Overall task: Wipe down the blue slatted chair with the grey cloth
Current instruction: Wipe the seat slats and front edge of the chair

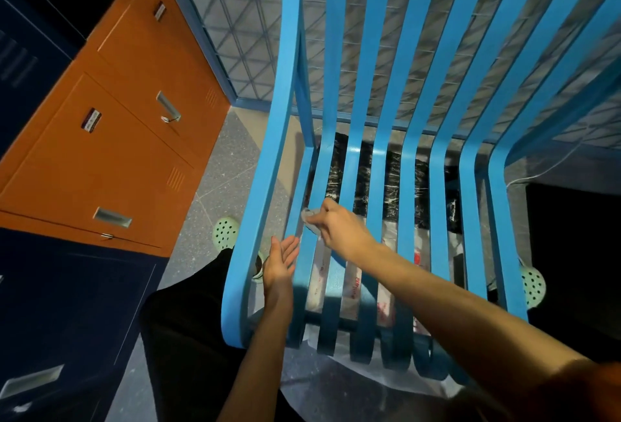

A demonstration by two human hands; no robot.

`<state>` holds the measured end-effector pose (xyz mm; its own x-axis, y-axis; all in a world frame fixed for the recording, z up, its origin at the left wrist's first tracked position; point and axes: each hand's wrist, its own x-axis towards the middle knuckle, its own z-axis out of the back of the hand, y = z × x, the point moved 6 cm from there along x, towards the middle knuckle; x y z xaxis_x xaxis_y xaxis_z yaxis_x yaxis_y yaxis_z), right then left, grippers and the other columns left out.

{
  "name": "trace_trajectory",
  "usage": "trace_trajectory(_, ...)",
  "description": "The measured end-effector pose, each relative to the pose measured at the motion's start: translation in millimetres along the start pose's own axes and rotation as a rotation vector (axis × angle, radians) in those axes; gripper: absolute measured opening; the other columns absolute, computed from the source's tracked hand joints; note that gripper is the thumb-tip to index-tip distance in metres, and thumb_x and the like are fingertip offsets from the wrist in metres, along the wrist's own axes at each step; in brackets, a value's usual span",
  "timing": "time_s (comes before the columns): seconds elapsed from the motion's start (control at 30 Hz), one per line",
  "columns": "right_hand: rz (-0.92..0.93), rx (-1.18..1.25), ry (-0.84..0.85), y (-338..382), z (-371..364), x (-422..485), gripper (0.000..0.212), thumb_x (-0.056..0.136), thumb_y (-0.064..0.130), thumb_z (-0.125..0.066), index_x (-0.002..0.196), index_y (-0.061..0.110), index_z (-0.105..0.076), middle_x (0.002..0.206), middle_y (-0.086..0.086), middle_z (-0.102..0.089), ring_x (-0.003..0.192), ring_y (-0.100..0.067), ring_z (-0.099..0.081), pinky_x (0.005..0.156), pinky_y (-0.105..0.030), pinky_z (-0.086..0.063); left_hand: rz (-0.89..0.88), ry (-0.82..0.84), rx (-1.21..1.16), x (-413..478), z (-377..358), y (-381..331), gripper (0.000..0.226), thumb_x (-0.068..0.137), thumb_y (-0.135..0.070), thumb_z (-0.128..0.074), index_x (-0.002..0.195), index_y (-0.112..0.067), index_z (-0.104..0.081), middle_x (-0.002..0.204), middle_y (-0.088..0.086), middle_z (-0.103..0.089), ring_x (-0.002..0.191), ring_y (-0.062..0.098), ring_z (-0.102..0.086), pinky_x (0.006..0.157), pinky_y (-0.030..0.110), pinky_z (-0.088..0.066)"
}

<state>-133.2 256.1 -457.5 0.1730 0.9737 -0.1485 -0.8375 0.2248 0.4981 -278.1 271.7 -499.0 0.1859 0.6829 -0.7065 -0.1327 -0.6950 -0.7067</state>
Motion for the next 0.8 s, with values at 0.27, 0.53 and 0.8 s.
trace_trajectory(0.27,0.181,0.145,0.092,51.3,-45.5,-85.3,0.013,0.099,0.031,-0.048,0.104,0.024,-0.058,0.097,0.001,-0.062,0.085,-0.013,-0.06,0.081,-0.034,-0.053,-0.07,0.028,0.004,10.3,-10.8,-0.8,0.054,0.107,-0.031,-0.021,0.134,0.007,-0.047,0.138,0.021,-0.052,0.127,0.03,-0.05,0.098,0.027,-0.039)
trace_trajectory(0.53,0.127,0.04,0.101,8.2,-26.0,-29.5,0.026,0.097,0.016,-0.053,0.12,0.028,-0.054,0.099,0.0,-0.043,0.089,-0.018,-0.052,0.071,-0.03,-0.044,-0.026,0.012,-0.045,33.4,-25.2,-11.3,0.056,0.107,-0.033,-0.02,0.134,0.008,-0.046,0.131,0.017,-0.054,0.112,0.022,-0.053,0.096,0.028,-0.039)
trace_trajectory(0.8,0.079,0.016,0.009,-44.1,14.7,41.5,0.029,0.104,0.027,-0.041,0.131,0.028,-0.053,0.09,0.004,-0.031,0.084,-0.023,-0.049,0.066,-0.037,-0.038,-0.043,-0.024,0.048,63.0,-65.9,-36.5,0.051,0.105,-0.04,-0.029,0.118,-0.005,-0.064,0.119,0.013,-0.068,0.111,0.024,-0.064,0.107,0.043,-0.044)
